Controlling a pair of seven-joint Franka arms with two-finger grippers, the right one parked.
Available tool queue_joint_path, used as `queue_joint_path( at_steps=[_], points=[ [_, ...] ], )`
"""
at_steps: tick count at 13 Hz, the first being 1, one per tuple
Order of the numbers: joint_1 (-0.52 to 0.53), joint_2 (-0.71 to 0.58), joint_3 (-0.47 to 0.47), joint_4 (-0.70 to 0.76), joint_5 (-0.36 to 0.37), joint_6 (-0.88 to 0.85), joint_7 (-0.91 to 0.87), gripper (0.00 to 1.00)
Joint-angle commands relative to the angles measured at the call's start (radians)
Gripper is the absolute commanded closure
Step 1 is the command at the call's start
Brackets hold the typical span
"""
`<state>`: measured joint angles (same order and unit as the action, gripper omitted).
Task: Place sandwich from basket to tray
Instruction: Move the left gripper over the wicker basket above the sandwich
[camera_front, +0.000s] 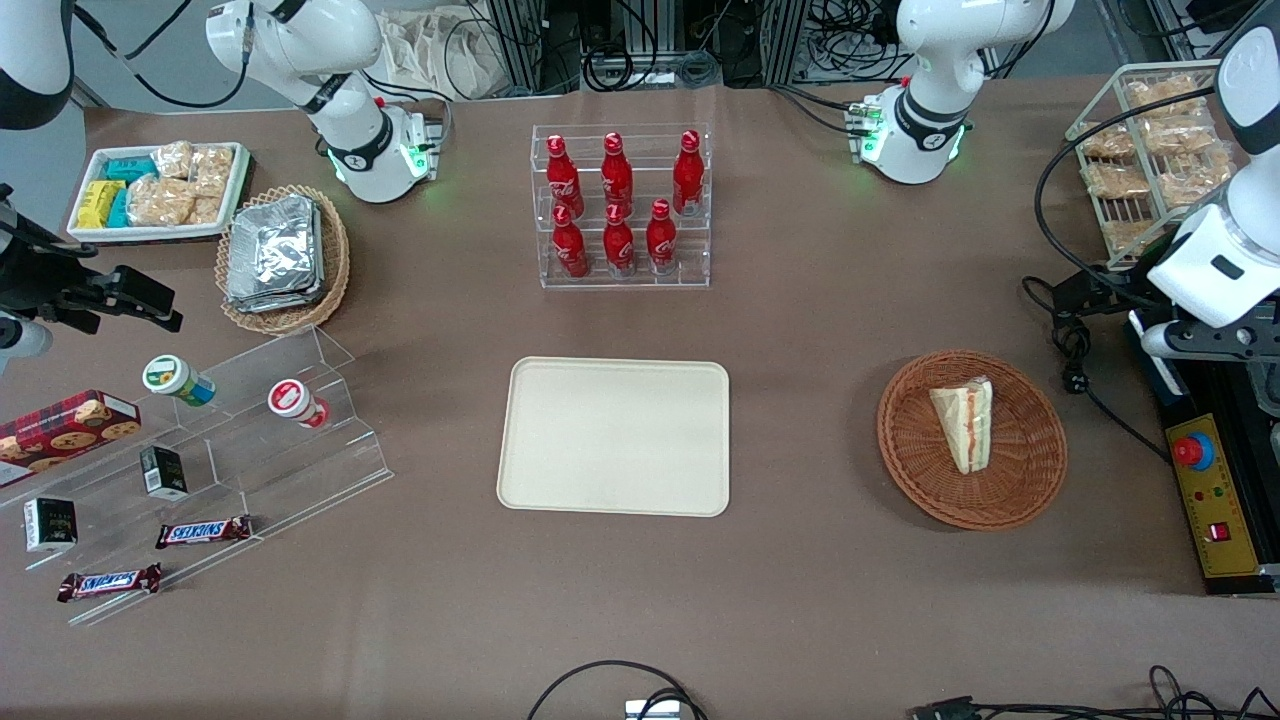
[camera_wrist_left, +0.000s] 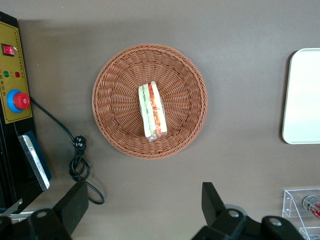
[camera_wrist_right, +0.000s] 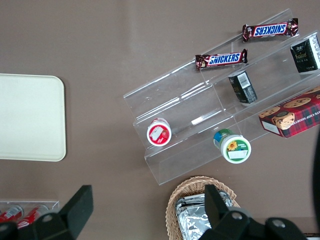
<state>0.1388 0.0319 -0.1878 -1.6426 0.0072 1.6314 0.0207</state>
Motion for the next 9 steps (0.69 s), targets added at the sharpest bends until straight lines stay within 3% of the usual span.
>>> queue_joint_path(
  at_steps=[1, 9],
  points=[
    [-0.004, -0.009, 0.001, -0.014, 0.034, 0.03, -0.015, 0.0],
    [-0.004, -0.009, 0.002, -0.014, 0.025, 0.022, -0.041, 0.0]
  ],
)
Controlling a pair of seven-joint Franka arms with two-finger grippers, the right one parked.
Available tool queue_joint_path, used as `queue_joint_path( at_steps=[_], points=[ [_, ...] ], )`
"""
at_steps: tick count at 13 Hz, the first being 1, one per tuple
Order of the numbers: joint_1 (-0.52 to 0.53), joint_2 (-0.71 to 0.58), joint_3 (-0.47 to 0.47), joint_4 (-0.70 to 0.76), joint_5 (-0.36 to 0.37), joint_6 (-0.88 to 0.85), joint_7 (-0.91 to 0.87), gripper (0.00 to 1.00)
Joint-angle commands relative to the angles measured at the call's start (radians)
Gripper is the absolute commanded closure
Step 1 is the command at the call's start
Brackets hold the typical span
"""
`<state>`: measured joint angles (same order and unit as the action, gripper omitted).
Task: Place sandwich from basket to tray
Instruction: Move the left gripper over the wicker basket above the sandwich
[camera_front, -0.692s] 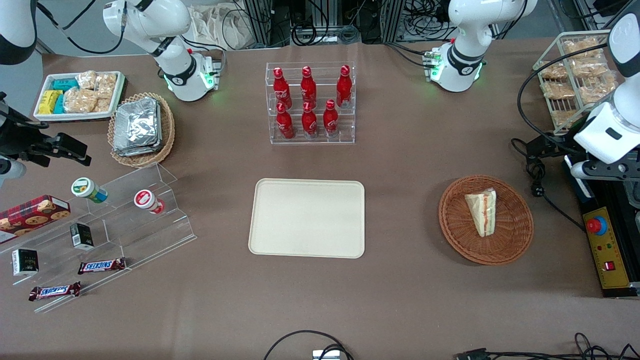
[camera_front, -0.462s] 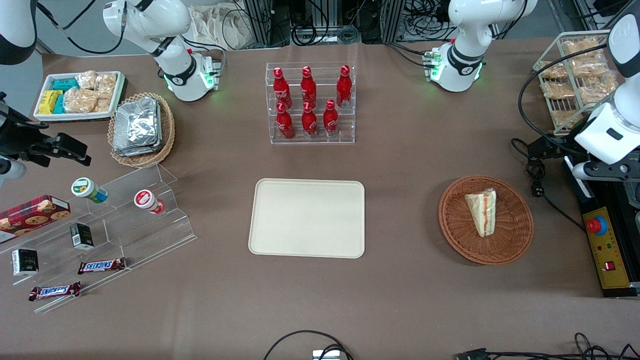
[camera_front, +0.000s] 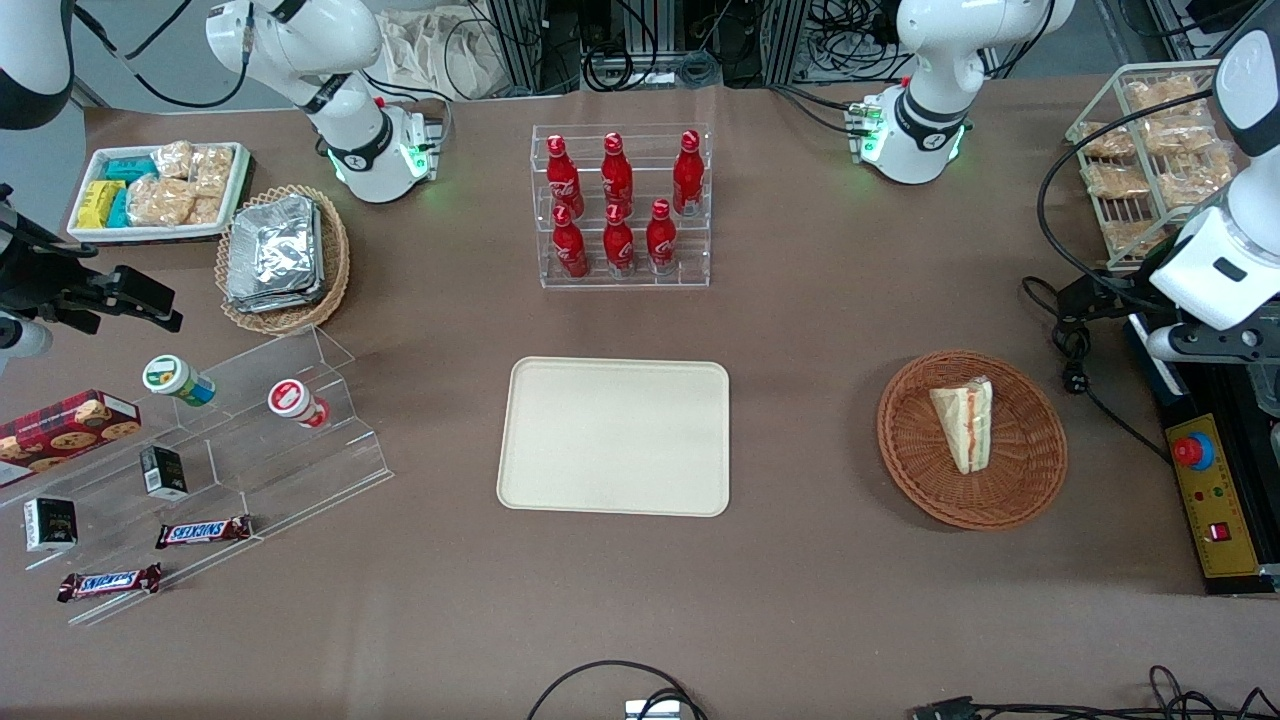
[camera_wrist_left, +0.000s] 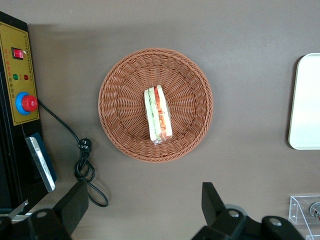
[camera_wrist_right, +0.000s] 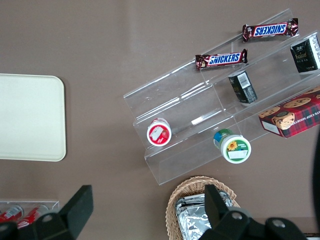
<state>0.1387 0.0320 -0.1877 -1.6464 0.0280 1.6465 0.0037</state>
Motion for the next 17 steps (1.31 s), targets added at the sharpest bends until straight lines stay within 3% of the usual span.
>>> queue_joint_path(
  at_steps=[1, 9, 11, 17],
  points=[
    [-0.004, -0.009, 0.002, -0.01, 0.004, 0.007, -0.024, 0.0],
    [-0.004, -0.001, 0.002, -0.03, -0.003, 0.029, -0.067, 0.0],
    [-0.004, -0.015, 0.002, -0.131, -0.011, 0.1, -0.118, 0.0],
    [-0.016, -0.021, -0.004, -0.539, 0.003, 0.594, -0.342, 0.0]
  ],
)
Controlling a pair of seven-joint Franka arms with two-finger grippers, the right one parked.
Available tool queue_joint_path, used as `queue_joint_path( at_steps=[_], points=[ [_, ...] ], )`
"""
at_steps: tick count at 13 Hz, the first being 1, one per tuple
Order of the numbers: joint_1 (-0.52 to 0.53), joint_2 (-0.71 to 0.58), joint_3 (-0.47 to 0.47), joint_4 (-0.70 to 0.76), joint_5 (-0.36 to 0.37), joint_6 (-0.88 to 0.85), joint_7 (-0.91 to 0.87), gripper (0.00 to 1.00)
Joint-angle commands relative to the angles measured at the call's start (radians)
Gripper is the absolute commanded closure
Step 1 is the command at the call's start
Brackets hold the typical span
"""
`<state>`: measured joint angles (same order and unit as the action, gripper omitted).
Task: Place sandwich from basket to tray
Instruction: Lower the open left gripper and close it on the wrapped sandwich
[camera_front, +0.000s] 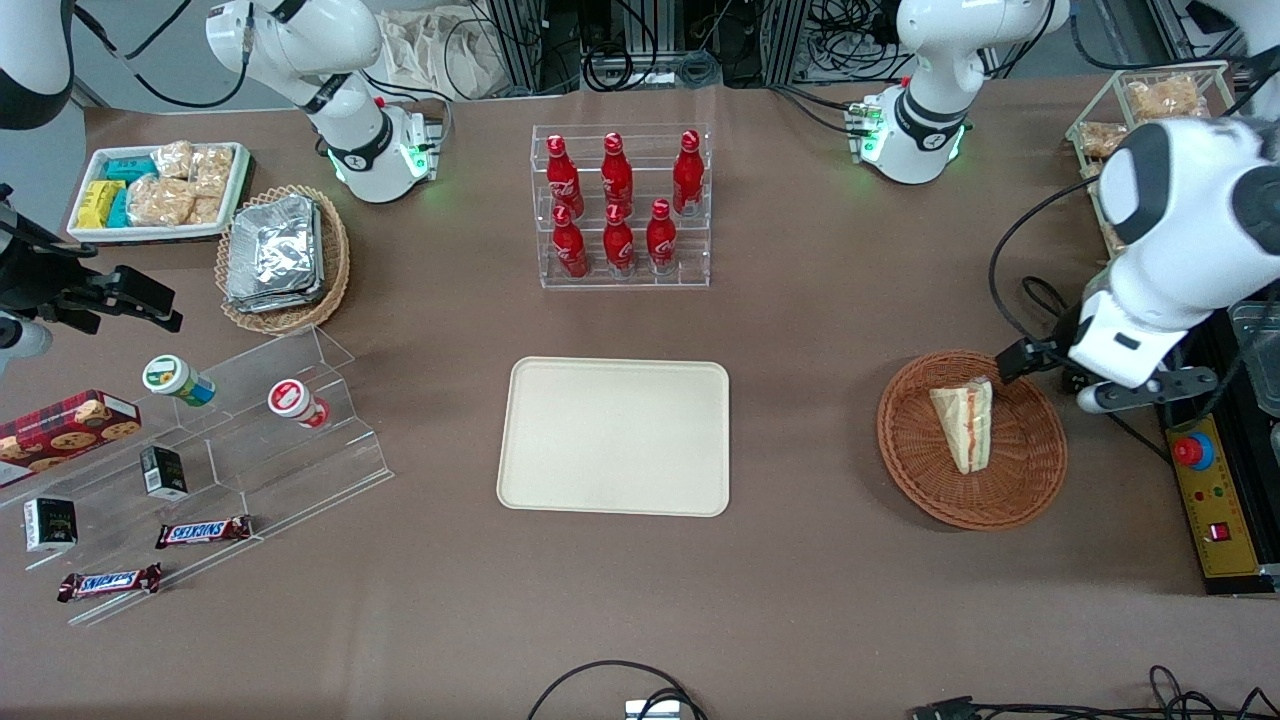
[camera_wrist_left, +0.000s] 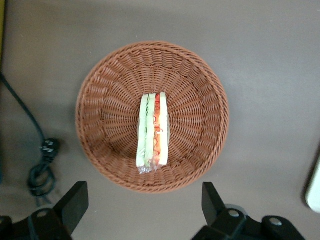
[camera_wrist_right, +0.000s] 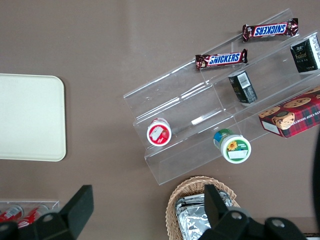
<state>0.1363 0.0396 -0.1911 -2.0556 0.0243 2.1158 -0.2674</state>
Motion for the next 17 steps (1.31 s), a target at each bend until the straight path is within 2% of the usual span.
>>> queue_joint_path(
  at_steps=[1, 5, 7, 10, 13, 15, 16, 17],
  points=[
    [-0.015, -0.012, -0.001, -0.164, 0.008, 0.182, -0.097, 0.0],
    [-0.017, 0.075, -0.002, -0.198, 0.017, 0.288, -0.112, 0.0],
    [-0.017, 0.123, -0.001, -0.201, 0.057, 0.329, -0.113, 0.0],
    [-0.017, 0.181, 0.004, -0.202, 0.069, 0.394, -0.113, 0.0],
    [-0.014, 0.223, 0.007, -0.201, 0.112, 0.421, -0.113, 0.0],
    [-0.012, 0.232, 0.009, -0.201, 0.112, 0.429, -0.113, 0.01],
    [-0.012, 0.232, 0.009, -0.201, 0.112, 0.429, -0.113, 0.06],
    [-0.012, 0.232, 0.009, -0.201, 0.112, 0.429, -0.115, 0.18]
  ],
)
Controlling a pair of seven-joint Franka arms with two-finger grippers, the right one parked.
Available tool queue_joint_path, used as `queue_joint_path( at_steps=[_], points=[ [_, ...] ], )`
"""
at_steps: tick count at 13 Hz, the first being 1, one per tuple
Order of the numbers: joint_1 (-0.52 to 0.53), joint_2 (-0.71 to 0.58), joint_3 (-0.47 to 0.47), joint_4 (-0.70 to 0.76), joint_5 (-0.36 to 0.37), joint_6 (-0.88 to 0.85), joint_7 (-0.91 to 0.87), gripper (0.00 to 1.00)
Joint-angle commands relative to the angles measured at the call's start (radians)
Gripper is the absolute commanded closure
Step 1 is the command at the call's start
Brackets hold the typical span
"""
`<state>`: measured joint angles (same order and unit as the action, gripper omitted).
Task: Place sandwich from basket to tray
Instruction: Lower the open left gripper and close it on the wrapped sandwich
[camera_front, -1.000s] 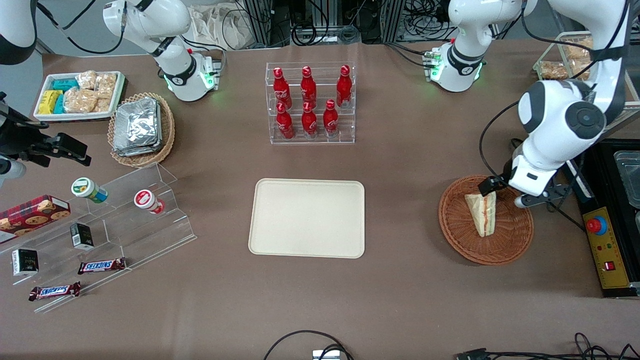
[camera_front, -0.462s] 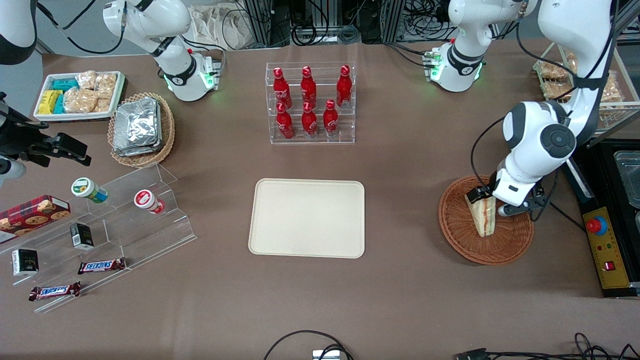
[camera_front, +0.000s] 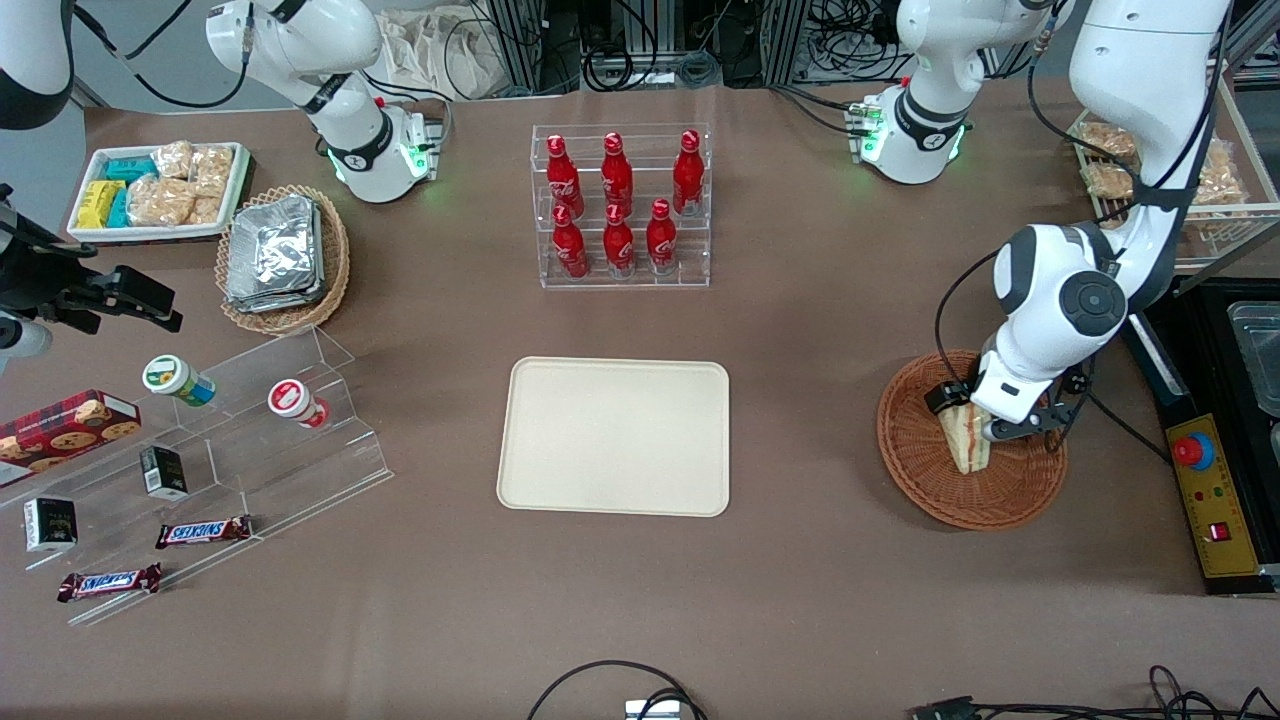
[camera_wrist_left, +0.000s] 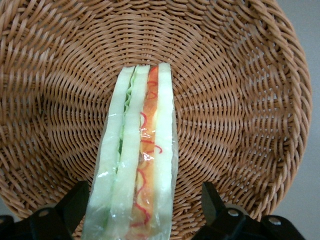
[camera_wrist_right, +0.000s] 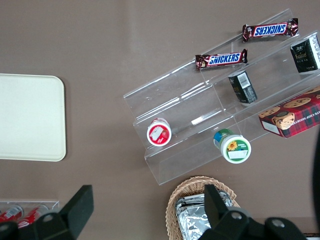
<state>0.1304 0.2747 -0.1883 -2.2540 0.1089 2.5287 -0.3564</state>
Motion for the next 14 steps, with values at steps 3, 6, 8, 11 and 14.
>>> queue_joint_path(
  at_steps=[3, 6, 8, 11, 14],
  points=[
    [-0.005, -0.006, 0.006, -0.001, 0.029, 0.016, -0.024, 0.73],
    [0.001, -0.012, 0.006, 0.001, 0.029, 0.013, -0.021, 0.91],
    [0.001, -0.038, 0.006, 0.008, 0.029, -0.014, -0.033, 0.96],
    [-0.006, -0.112, -0.002, 0.103, 0.035, -0.225, -0.039, 0.96],
    [-0.008, -0.152, -0.069, 0.273, 0.067, -0.468, -0.024, 0.95]
  ],
)
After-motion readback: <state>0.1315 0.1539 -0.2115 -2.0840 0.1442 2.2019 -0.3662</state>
